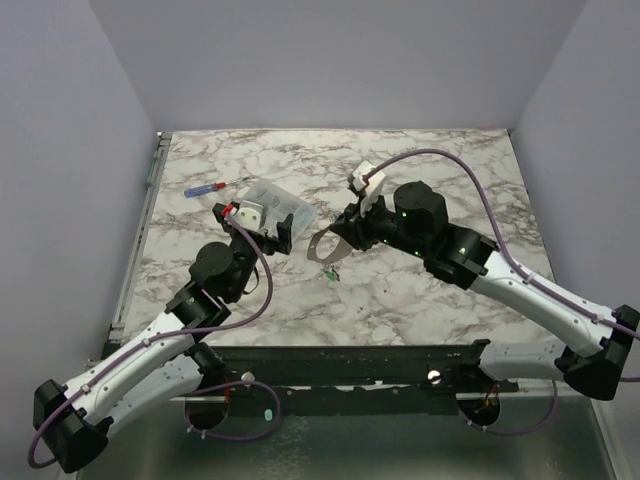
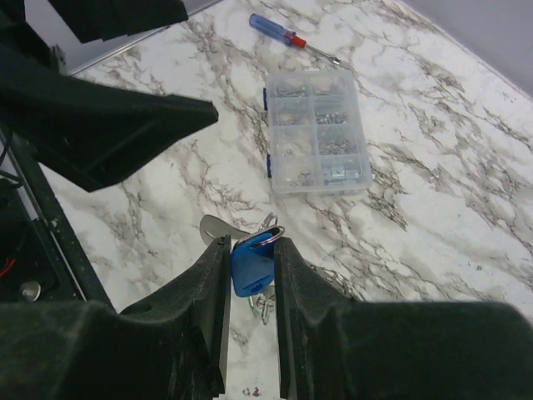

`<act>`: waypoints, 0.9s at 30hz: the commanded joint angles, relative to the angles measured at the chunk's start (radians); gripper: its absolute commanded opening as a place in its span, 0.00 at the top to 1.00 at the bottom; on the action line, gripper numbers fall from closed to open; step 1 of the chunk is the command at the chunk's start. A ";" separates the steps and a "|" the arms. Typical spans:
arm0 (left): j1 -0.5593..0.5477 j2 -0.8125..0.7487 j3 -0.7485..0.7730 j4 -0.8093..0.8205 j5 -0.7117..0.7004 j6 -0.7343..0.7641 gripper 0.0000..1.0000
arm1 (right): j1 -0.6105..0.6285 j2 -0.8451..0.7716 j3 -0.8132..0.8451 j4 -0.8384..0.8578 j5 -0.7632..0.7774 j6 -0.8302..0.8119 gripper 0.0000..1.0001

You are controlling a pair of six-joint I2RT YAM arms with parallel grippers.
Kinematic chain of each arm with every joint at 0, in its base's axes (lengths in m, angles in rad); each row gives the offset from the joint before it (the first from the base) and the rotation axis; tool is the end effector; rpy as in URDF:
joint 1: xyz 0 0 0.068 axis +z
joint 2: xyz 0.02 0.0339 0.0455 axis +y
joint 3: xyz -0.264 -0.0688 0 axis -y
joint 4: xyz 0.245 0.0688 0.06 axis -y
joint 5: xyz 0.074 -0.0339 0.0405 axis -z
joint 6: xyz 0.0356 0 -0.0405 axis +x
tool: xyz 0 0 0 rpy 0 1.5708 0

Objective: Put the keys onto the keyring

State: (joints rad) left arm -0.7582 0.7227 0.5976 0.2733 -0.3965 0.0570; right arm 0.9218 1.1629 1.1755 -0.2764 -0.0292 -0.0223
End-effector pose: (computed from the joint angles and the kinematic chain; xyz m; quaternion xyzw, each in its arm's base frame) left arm 0.1389 -0.1126 0.3328 0.1167 0.6467 -0.1343 0.7417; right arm 0.1595 0.2120 0.3903 -0.3689 0.7030 0.2747 0.5424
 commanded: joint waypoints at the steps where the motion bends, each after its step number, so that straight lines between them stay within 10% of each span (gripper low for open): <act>1: 0.011 -0.016 -0.031 -0.073 -0.148 0.116 0.01 | 0.003 0.102 0.081 0.002 0.072 -0.002 0.99; 27: 0.039 -0.089 -0.058 -0.042 -0.271 0.128 0.01 | 0.003 0.368 0.419 -0.351 0.274 0.417 0.99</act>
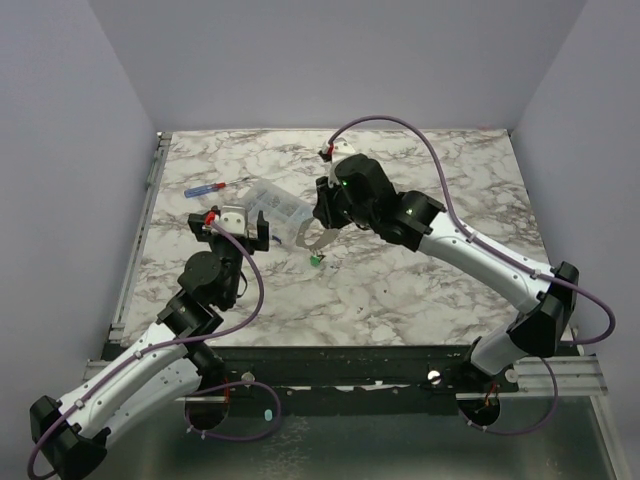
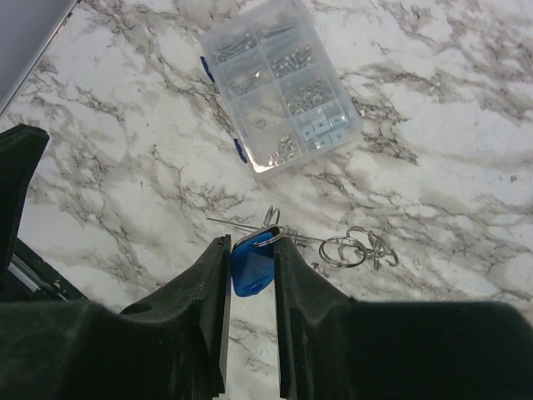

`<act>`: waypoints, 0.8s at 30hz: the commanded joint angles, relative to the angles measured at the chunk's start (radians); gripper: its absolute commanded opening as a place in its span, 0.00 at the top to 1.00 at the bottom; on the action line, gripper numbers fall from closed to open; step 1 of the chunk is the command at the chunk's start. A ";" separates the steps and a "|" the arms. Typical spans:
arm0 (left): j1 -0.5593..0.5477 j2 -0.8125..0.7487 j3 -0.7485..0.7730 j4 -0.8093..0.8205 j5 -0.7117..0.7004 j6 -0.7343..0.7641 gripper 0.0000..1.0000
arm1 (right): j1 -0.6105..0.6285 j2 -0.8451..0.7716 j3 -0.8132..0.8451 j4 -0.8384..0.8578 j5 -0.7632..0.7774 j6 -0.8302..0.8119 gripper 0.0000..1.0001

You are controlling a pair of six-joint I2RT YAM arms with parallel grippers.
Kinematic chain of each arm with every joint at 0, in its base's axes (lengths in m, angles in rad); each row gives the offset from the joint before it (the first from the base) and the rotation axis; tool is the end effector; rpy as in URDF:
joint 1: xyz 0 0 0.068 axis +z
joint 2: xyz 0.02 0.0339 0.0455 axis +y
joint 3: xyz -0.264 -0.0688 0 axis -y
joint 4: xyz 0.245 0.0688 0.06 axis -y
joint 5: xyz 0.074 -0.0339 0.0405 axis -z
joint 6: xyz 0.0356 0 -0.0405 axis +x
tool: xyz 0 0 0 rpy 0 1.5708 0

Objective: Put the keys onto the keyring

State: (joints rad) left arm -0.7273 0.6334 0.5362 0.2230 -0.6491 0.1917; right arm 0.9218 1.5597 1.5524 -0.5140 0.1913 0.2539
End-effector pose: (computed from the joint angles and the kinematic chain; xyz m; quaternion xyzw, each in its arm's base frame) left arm 0.1326 -0.0893 0.3185 0.0636 0.6678 0.0152 0.7414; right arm 0.2211 0.2803 0.3814 -0.2372 0.8296 0.2078 0.4608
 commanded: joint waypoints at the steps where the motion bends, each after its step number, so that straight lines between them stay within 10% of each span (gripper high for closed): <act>1: 0.009 0.000 0.005 0.006 -0.012 -0.008 0.01 | 0.003 -0.037 0.051 -0.149 0.058 0.176 0.99; 15: 0.009 -0.016 0.015 -0.028 0.038 -0.019 0.02 | 0.011 -0.285 -0.015 -0.507 -0.008 0.529 0.99; 24: 0.010 -0.023 0.012 -0.041 0.040 -0.017 0.02 | 0.011 -0.212 -0.170 -0.387 0.050 0.520 0.99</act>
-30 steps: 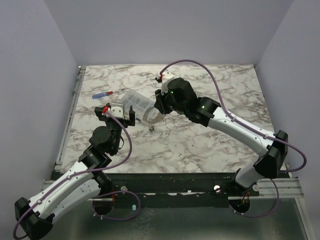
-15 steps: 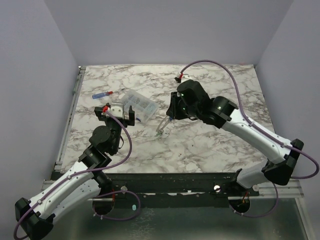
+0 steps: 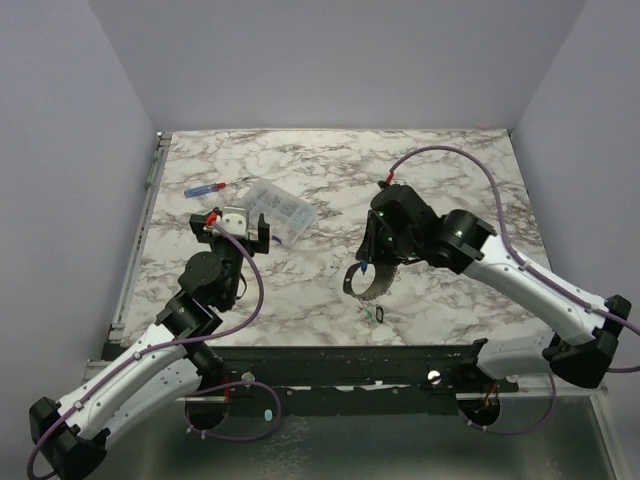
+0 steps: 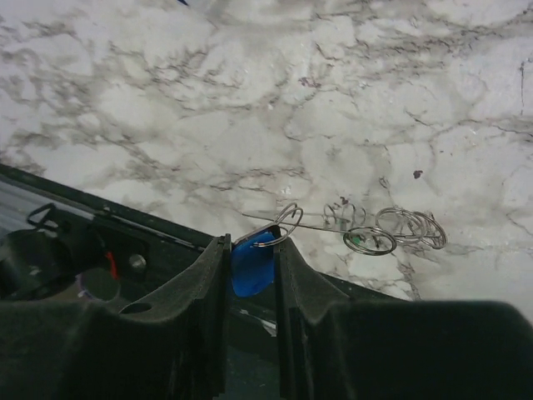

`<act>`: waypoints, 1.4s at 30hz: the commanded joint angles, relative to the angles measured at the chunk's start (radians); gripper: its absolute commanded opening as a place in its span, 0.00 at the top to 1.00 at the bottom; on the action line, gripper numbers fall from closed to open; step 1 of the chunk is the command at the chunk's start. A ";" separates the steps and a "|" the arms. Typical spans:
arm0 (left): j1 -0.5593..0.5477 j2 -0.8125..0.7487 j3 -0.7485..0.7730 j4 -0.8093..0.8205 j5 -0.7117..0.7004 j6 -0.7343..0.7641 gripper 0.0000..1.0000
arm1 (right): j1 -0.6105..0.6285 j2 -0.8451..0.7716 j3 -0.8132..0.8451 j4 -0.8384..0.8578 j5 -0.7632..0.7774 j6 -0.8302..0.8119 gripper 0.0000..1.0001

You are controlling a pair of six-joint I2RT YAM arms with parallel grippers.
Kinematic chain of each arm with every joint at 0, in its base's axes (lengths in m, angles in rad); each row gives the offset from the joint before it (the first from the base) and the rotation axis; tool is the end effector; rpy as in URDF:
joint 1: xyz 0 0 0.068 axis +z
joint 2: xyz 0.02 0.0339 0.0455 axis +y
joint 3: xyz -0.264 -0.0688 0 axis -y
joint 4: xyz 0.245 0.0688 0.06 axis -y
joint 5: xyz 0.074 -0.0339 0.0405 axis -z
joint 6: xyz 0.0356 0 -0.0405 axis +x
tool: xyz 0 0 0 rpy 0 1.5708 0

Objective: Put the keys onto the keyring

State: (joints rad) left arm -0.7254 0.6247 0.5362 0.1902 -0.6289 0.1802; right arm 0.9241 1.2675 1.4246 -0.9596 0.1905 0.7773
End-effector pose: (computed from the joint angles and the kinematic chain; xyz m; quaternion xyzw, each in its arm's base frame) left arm 0.1317 -0.0888 0.3164 0.0724 0.6736 0.0096 0.7355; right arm 0.1557 0.1950 0.3847 -0.0321 0.9230 0.2223 0.3123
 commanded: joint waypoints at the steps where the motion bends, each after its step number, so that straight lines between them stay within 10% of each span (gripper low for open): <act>1: 0.008 -0.013 0.011 -0.009 0.022 -0.005 0.02 | 0.007 0.116 -0.036 0.070 0.074 -0.033 1.00; 26: 0.009 0.009 0.008 -0.014 0.039 0.006 0.02 | -0.300 0.682 0.208 0.231 -0.330 -0.304 0.99; 29: 0.009 0.009 0.007 -0.014 0.036 0.007 0.02 | -0.354 0.750 0.251 0.259 -0.442 -0.287 0.75; 34: 0.009 0.017 0.005 -0.014 0.037 0.008 0.02 | -0.463 0.821 0.264 0.364 -0.673 -0.197 0.05; 42: 0.009 0.023 0.006 -0.014 0.041 0.011 0.02 | -0.497 0.662 0.119 0.511 -0.648 -0.264 0.06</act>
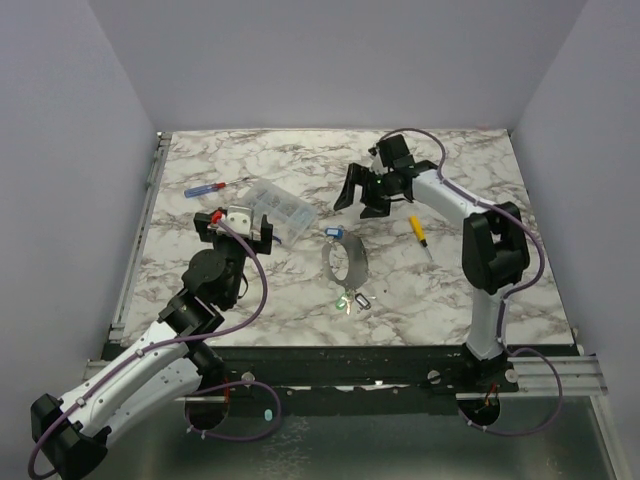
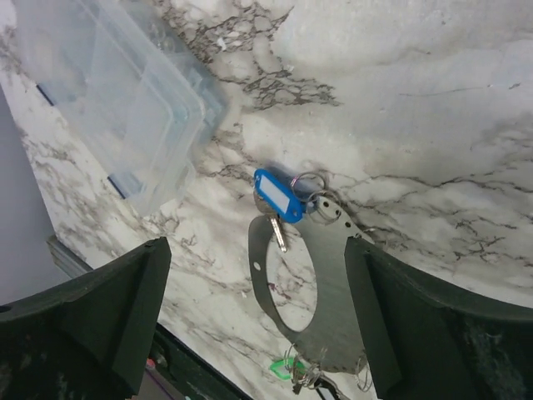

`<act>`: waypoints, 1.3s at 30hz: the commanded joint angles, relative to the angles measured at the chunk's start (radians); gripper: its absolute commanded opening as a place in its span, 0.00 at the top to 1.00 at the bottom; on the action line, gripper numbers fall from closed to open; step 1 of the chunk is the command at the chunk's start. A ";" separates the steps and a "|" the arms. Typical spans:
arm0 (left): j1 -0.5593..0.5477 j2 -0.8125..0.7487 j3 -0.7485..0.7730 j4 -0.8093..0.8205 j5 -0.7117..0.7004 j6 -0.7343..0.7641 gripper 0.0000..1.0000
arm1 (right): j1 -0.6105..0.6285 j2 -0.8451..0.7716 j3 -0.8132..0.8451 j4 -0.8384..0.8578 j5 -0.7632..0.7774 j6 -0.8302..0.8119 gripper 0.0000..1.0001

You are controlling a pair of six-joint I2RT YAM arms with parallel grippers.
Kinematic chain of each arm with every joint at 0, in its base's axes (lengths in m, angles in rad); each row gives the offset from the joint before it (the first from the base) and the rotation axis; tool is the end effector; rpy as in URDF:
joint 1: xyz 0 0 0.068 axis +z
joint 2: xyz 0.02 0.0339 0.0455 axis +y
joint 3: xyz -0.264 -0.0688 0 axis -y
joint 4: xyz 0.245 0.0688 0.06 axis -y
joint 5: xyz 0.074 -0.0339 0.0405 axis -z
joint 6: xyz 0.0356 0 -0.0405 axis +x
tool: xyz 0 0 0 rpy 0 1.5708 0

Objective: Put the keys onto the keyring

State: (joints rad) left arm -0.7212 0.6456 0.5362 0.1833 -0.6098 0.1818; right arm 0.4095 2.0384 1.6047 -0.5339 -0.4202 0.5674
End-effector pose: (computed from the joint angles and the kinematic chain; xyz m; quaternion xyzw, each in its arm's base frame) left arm 0.1352 -0.0917 0.3129 0.0853 0.6800 0.0107 0.7281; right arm 0.4042 0.1913 0.2129 0.0119 0.9358 0.3122 0.1631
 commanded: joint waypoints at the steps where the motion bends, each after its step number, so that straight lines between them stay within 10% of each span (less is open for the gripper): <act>1: 0.005 0.003 0.007 -0.008 0.025 0.008 0.02 | 0.018 -0.129 -0.097 0.100 -0.032 -0.074 0.10; 12: 0.007 0.012 0.007 -0.008 0.025 0.012 0.03 | 0.099 -0.228 -0.387 0.269 0.106 -0.138 0.59; 39: 0.010 0.014 0.004 -0.008 0.032 0.019 0.03 | 0.130 0.022 -0.199 0.326 0.080 -0.104 0.45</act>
State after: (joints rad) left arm -0.7189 0.6682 0.5362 0.1829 -0.5938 0.1886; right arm 0.5240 2.0232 1.3602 -0.2245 -0.3134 0.4553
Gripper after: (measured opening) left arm 0.976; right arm 0.546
